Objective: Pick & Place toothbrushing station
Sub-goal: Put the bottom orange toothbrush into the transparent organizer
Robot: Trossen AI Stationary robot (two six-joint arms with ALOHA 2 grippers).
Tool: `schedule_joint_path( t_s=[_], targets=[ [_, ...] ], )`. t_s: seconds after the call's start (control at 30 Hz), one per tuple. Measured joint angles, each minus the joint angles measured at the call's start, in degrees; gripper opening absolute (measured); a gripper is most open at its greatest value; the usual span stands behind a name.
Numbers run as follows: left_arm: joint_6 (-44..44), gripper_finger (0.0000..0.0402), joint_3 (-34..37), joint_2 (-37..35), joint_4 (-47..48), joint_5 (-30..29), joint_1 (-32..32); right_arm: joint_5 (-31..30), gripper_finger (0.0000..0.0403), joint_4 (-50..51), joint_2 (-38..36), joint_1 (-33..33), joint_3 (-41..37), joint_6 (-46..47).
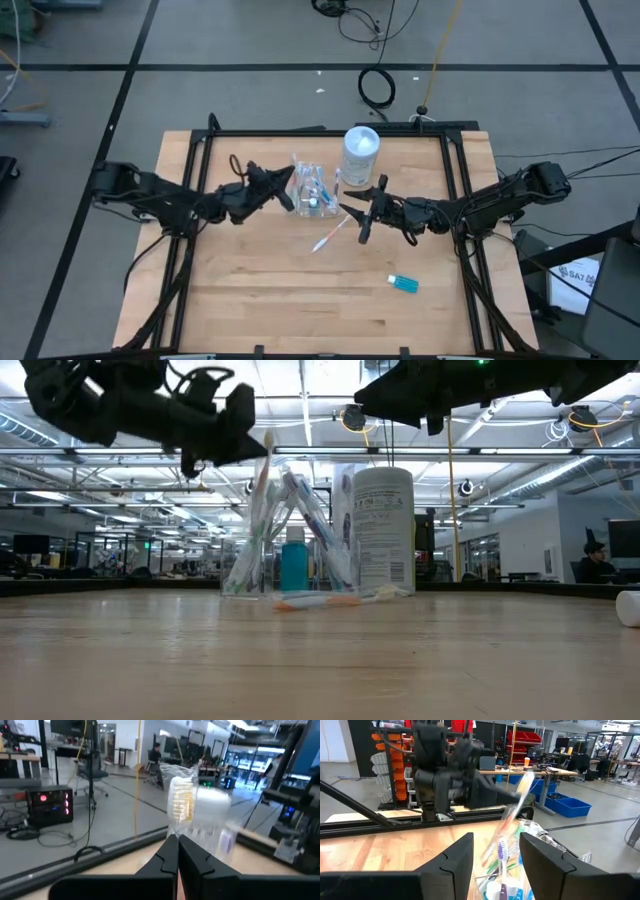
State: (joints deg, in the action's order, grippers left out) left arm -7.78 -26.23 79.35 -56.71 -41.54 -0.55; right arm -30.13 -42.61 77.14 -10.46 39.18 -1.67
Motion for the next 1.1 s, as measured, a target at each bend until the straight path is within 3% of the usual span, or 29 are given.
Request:
schedule_joint_path(
  t_s=[0.57, 0.93, 1.1],
  targets=[
    [1.7, 0.0011, 1.4, 11.6, -0.5, -3.6, -1.0, -0.1, 0.0151, -0.2, 0.0, 0.0, 0.0, -1.2],
    [1.2, 0.0003, 1.4, 12.3, 0.9, -3.1, -1.0, -0.1, 0.0151, -0.2, 0.0, 0.0, 0.0, -1.2],
    [-2.2, 0.0023, 1.3, 12.3, 4.4, -2.9, -1.1, -0.1, 0.0151, -0.2, 0.0, 0.0, 0.0, -2.5]
  ],
)
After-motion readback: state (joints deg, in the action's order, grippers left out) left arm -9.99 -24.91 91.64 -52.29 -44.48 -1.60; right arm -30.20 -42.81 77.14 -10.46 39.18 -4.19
